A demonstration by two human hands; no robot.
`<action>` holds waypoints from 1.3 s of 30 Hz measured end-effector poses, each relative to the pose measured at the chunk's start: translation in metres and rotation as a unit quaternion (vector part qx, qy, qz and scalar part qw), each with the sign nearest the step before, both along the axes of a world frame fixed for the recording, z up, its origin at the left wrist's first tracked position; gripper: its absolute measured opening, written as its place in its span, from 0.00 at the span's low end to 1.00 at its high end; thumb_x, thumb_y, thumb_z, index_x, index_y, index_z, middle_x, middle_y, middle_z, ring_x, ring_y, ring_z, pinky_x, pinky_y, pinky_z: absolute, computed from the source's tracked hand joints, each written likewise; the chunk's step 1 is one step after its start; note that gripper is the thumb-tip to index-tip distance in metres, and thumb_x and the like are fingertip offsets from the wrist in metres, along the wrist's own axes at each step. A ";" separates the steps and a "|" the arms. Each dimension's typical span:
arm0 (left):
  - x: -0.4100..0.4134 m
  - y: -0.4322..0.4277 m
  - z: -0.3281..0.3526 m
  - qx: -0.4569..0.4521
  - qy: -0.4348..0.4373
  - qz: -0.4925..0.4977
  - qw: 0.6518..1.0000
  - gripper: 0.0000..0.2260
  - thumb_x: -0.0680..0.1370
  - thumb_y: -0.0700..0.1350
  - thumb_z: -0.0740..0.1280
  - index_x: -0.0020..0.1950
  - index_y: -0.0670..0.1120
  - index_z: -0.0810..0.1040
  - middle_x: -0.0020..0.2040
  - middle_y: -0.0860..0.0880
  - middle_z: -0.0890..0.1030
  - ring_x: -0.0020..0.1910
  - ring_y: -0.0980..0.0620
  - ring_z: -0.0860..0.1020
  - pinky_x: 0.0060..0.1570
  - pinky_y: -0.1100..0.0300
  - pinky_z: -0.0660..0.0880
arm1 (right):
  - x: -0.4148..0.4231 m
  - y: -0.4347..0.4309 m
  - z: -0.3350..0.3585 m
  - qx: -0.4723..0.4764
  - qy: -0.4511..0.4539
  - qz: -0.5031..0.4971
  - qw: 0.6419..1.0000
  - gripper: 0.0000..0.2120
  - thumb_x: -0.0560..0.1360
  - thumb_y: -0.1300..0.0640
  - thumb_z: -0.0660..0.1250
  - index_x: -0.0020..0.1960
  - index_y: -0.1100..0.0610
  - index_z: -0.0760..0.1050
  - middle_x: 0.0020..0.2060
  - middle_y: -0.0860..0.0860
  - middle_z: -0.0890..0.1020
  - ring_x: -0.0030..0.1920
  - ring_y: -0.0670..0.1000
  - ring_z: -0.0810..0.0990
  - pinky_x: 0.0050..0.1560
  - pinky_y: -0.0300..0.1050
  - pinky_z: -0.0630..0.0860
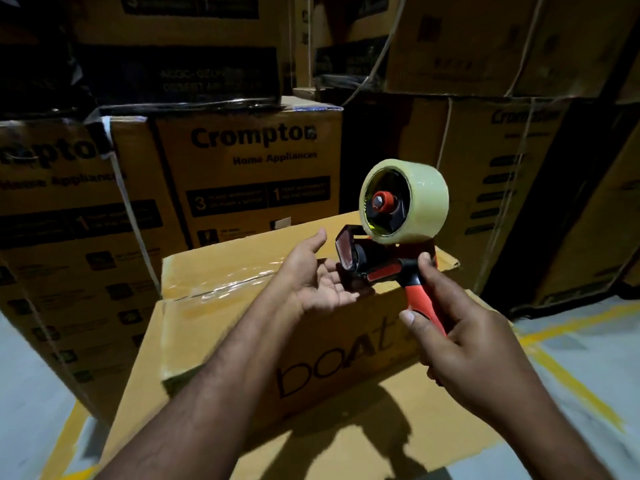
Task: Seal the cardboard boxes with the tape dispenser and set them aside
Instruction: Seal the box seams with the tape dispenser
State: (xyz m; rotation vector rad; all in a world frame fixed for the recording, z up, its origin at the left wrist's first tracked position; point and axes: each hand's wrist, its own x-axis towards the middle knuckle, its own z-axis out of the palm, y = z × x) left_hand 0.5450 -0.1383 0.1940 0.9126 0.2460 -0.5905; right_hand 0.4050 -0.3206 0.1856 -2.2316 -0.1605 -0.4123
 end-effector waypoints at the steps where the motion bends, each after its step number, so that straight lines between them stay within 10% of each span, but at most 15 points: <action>1: 0.011 -0.017 0.001 -0.009 0.009 0.014 1.000 0.29 0.79 0.62 0.66 0.66 0.36 0.77 0.59 0.35 0.83 0.57 0.36 0.82 0.54 0.37 0.79 | 0.009 -0.014 -0.001 -0.016 -0.018 -0.003 1.000 0.34 0.75 0.40 0.65 0.75 0.28 0.53 0.41 0.51 0.83 0.29 0.50 0.80 0.32 0.53 0.79; 7: 0.072 -0.107 0.021 0.011 -0.034 0.025 0.999 0.07 0.81 0.40 0.66 0.50 0.36 0.77 0.46 0.38 0.83 0.49 0.43 0.84 0.46 0.43 0.81 | 0.066 -0.103 0.006 -0.039 -0.083 0.008 0.996 0.33 0.71 0.35 0.61 0.71 0.22 0.50 0.51 0.39 0.79 0.35 0.42 0.81 0.35 0.41 0.79; 15: 0.136 -0.147 0.036 0.230 -0.108 0.027 0.967 0.09 0.81 0.39 0.65 0.43 0.41 0.80 0.35 0.44 0.84 0.42 0.45 0.84 0.48 0.48 0.83 | 0.136 -0.169 0.011 -0.042 -0.077 0.043 0.995 0.34 0.72 0.39 0.64 0.71 0.21 0.50 0.59 0.32 0.71 0.40 0.40 0.82 0.37 0.34 0.78; 23: 0.202 -0.130 0.039 0.235 -0.082 -0.039 0.968 0.04 0.76 0.37 0.72 0.44 0.39 0.78 0.36 0.45 0.81 0.33 0.50 0.82 0.40 0.55 0.84 | 0.189 -0.166 0.003 -0.038 -0.069 0.053 0.996 0.34 0.73 0.42 0.66 0.71 0.23 0.51 0.62 0.22 0.62 0.45 0.33 0.77 0.40 0.24 0.74; 31: 0.253 -0.128 0.035 0.486 -0.308 0.022 0.818 0.06 0.79 0.36 0.69 0.42 0.41 0.83 0.40 0.44 0.84 0.37 0.49 0.83 0.47 0.47 0.84 | 0.228 -0.151 -0.008 -0.099 -0.020 0.013 0.995 0.36 0.78 0.46 0.66 0.73 0.27 0.45 0.63 0.41 0.71 0.54 0.44 0.74 0.51 0.38 0.72; 39: 0.307 -0.113 -0.015 0.594 -0.313 0.107 0.733 0.03 0.75 0.48 0.76 0.45 0.51 0.85 0.42 0.56 0.82 0.43 0.58 0.80 0.42 0.59 0.81 | 0.244 -0.129 -0.014 -0.169 0.047 -0.012 0.984 0.36 0.81 0.45 0.63 0.76 0.31 0.41 0.68 0.43 0.76 0.63 0.46 0.76 0.56 0.39 0.73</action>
